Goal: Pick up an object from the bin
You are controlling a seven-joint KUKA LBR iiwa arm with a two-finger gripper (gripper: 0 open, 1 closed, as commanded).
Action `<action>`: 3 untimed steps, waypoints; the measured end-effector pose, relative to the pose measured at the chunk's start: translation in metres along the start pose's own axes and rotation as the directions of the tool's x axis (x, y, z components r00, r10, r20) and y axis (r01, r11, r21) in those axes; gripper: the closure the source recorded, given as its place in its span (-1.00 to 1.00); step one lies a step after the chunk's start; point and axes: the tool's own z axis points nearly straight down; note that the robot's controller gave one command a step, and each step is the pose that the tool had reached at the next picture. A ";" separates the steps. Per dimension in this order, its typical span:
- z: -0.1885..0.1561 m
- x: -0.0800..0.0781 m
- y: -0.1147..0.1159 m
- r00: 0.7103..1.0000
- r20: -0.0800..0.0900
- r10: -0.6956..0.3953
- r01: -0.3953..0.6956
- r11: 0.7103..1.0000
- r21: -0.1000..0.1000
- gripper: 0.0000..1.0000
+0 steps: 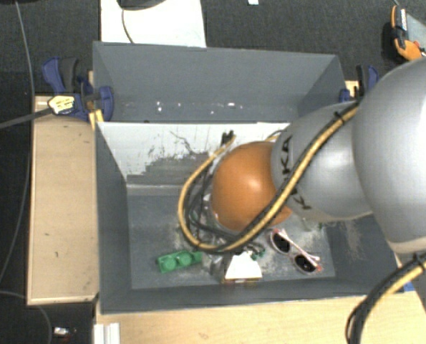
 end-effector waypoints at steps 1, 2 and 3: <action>-0.121 0.001 -0.006 1.000 -0.003 0.008 -0.008 1.000 -0.001 1.00; -0.116 -0.003 -0.005 1.000 0.015 0.006 -0.006 1.000 0.006 1.00; -0.086 -0.001 0.000 1.000 -0.003 0.019 -0.019 1.000 -0.001 1.00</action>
Offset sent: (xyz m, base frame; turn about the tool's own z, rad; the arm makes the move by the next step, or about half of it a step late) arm -0.0048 0.0000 -0.0021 0.0161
